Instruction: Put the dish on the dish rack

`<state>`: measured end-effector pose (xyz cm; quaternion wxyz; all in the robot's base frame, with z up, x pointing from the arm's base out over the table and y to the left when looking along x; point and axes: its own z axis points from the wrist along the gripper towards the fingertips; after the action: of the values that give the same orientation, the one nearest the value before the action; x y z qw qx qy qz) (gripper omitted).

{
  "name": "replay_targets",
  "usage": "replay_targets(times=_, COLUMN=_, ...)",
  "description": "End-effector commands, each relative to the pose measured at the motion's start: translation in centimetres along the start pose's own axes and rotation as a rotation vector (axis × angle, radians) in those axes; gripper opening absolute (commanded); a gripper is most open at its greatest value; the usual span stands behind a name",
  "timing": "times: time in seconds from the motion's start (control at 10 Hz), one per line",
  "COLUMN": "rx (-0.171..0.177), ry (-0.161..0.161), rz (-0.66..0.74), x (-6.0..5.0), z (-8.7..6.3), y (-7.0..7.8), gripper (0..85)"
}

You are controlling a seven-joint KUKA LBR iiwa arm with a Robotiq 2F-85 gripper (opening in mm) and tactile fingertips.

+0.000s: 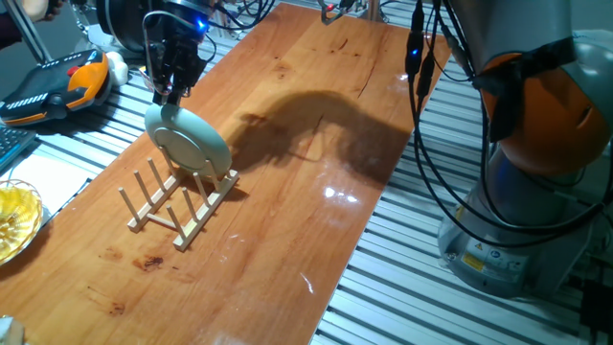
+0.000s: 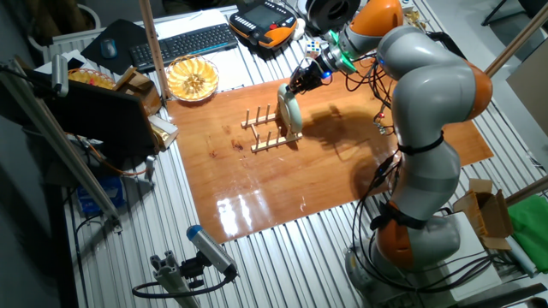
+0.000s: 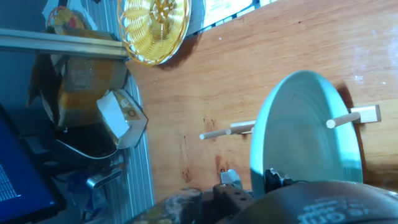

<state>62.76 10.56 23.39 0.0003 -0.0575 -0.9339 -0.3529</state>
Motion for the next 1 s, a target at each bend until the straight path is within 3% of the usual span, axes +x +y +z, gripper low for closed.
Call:
replay_targets(times=0.0, rx=0.008, ry=-0.005, rz=-0.002, x=0.0, z=0.0, y=-0.1, gripper=30.7)
replay_targets(times=0.2, rx=0.02, ry=-0.019, rz=-0.009, x=0.1, z=-0.1, y=-0.3, gripper=30.7)
replay_targets(times=0.9, rx=0.169, ry=-0.076, rz=-0.069, x=0.0, z=-2.4, y=-0.3, gripper=30.7)
